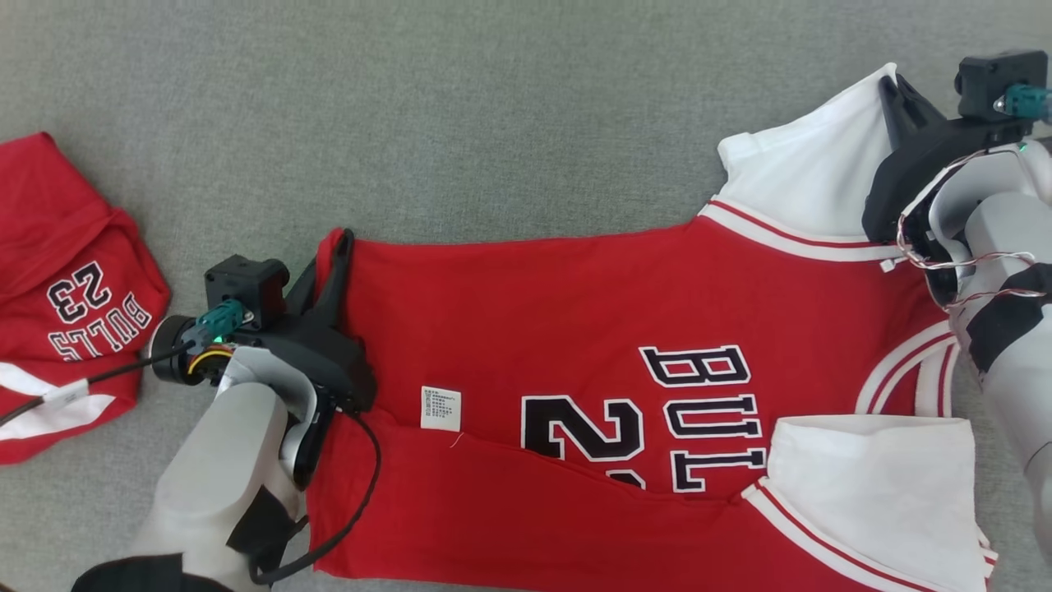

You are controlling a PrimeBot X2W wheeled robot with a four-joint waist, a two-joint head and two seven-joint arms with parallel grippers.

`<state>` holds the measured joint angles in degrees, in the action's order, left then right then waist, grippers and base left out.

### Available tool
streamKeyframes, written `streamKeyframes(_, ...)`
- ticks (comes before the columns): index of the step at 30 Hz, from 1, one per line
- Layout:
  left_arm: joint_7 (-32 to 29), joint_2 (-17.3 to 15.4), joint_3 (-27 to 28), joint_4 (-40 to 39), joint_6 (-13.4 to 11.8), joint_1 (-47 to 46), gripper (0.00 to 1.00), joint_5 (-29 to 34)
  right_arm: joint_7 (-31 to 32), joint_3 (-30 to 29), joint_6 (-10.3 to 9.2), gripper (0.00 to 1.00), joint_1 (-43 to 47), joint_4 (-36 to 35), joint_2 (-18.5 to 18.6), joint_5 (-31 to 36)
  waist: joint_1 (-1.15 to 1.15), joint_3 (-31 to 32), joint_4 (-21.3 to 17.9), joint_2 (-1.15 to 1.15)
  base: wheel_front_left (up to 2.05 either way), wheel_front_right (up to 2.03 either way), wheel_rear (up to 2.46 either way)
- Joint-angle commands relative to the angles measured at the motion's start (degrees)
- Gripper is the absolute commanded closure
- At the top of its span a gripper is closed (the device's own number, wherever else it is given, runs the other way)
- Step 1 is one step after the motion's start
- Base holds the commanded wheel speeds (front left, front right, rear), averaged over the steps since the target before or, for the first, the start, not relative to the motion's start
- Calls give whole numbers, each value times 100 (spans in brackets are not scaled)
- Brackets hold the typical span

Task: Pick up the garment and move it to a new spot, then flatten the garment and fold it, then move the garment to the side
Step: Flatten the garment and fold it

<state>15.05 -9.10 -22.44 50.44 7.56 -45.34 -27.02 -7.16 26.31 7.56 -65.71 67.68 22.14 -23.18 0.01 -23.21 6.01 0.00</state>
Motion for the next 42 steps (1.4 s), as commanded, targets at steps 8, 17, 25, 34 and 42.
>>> streamKeyframes(8, 17, -104, 452, -504, -25, 536, 100, 420, -584, 16, -16, 100, 324, 60, -150, -109, -1, 522, -306, 0, 0, 0, 0)
streamKeyframes(17, 17, -54, 814, -1070, -19, 1497, 100, 858, -797, 83, -16, 100, 1229, -546, -177, -483, -1, 1235, -500, 0, 0, 0, 0)
streamKeyframes(25, 17, -31, 1066, -1382, -15, 2273, 100, 1003, -804, -358, -16, 100, 2511, -1803, -68, -773, -1, 1737, -714, 0, 0, 0, 0)
streamKeyframes(34, 17, -43, 1326, -1470, -14, 2885, 100, 1038, -805, -745, -16, 100, 3805, -2720, -277, -871, -1, 2042, -937, 0, 0, 0, 0)
streamKeyframes(42, 17, -38, 1562, -1611, -14, 3399, 100, 1151, -806, -1078, -16, 100, 4853, -3409, -600, -897, -1, 2201, -1121, 0, 0, 0, 0)
